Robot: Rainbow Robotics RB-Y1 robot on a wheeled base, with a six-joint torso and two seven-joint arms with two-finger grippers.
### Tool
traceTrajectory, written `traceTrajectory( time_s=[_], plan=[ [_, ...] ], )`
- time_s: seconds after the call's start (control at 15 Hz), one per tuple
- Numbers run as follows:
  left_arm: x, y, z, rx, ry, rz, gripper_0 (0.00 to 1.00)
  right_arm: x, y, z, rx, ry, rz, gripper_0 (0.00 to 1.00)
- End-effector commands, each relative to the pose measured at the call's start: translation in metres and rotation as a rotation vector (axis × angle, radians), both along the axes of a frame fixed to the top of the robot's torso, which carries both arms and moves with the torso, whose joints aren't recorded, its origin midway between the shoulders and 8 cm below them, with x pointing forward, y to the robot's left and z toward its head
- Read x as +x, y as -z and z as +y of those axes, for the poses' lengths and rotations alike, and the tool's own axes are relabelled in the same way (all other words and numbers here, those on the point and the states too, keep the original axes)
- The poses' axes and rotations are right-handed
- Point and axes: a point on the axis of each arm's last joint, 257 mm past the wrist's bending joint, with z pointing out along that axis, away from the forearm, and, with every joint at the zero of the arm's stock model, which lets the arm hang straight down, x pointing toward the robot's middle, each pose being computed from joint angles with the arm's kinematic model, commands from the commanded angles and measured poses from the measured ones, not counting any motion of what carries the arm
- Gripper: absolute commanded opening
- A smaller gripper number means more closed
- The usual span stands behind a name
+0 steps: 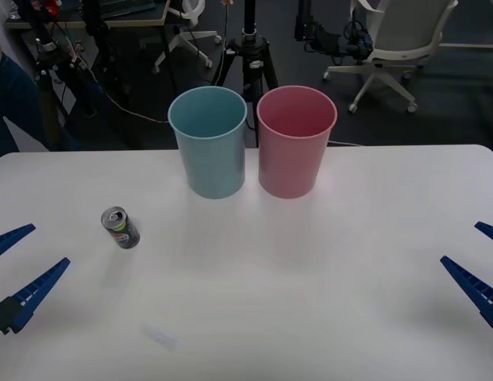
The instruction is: Grasp the object on the table and drop it into the matching bin: aluminum can to the light blue bin, PET bottle to the pink bin.
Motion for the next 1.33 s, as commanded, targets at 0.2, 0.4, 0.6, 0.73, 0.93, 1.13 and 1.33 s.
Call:
traceTrajectory(
  time_s=[0.2,0.4,0.6,0.73,0.93,1.13,1.33],
  plan=[
    [-0.007,0.011,0.0,0.0,-0.005,0.025,1.0,0.0,0.0,0.0,0.0,0.0,0.0,1.0],
    [-0.008,0.02,-0.002,0.029,-0.012,0.012,1.0,0.0,0.0,0.0,0.0,0.0,0.0,1.0],
    [0.002,0.039,0.008,0.09,-0.037,-0.011,1.0,0.0,0.0,0.0,0.0,0.0,0.0,1.0],
    [0.008,0.055,0.013,0.106,-0.04,0.0,1.0,0.0,0.0,0.0,0.0,0.0,0.0,1.0],
    [0.023,0.075,0.021,0.146,-0.051,-0.009,1.0,0.0,0.0,0.0,0.0,0.0,0.0,1.0],
    [0.041,0.089,0.024,0.206,-0.07,-0.009,1.0,0.0,0.0,0.0,0.0,0.0,0.0,1.0],
    [0.048,0.098,0.019,0.219,-0.082,0.004,1.0,0.0,0.0,0.0,0.0,0.0,0.0,1.0]
  ],
)
